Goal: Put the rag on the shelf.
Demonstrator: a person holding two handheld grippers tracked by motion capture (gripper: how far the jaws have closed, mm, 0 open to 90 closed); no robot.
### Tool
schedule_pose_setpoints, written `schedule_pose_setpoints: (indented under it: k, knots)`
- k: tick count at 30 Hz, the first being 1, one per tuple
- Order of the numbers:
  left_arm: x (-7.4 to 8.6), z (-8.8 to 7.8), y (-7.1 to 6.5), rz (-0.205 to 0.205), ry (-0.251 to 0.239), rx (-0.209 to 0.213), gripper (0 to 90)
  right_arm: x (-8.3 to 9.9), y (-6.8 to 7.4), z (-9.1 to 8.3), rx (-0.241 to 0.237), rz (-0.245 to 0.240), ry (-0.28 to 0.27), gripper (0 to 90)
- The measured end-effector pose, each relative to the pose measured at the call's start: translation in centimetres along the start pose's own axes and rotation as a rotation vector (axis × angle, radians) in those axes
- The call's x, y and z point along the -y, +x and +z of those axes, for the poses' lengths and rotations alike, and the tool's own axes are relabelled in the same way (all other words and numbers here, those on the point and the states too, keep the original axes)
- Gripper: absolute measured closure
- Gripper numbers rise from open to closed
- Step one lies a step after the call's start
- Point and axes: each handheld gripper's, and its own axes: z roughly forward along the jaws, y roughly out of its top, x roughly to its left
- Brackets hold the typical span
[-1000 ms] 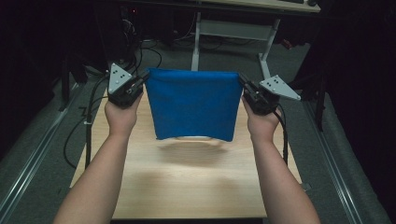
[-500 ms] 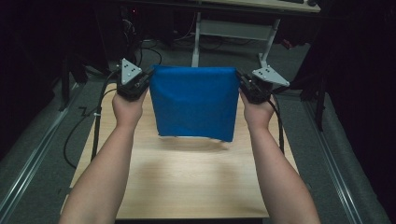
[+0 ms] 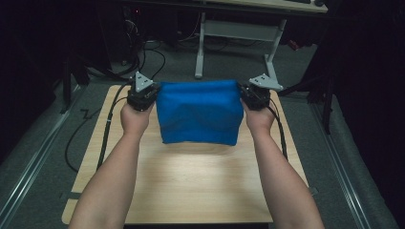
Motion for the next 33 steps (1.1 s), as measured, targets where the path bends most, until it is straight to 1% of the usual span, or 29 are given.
schedule_pose_setpoints:
  k: [6,9,16,19,21,23,25,28,29,33]
  knots:
    - [2.0,0.7,-0.3,-0.006,0.054,0.023,89.0,2.0,0.3,0.5,-0.012,0.005,0.043,89.0]
    - [2.9,1.1,-0.5,-0.020,0.077,0.040,89.0,3.3,0.3,0.7,-0.017,0.012,0.065,89.0]
    - [4.5,1.4,-1.0,-0.025,0.100,0.061,89.0,5.4,0.4,1.0,-0.029,0.033,0.104,89.0]
    - [5.2,1.5,-1.2,-0.035,0.104,0.073,89.0,6.1,0.6,1.0,-0.032,0.041,0.112,89.0]
    - [5.5,1.5,-1.2,-0.037,0.109,0.080,89.0,6.4,0.7,1.1,-0.038,0.041,0.116,89.0]
    - [5.9,1.6,-1.3,-0.032,0.127,0.088,89.0,6.7,0.8,1.1,-0.043,0.037,0.120,89.0]
    - [6.2,1.6,-1.5,-0.035,0.113,0.090,88.9,6.9,0.9,1.1,-0.049,0.044,0.127,89.0]
    - [6.9,1.5,-1.6,-0.052,0.104,0.098,89.0,7.4,1.1,1.0,-0.056,0.040,0.120,89.0]
    - [7.1,1.5,-1.6,-0.060,0.103,0.102,88.9,7.6,1.2,1.0,-0.056,0.050,0.123,89.0]
    - [7.9,1.6,-1.9,-0.077,0.097,0.112,88.9,8.7,1.4,1.1,-0.063,0.047,0.141,89.0]
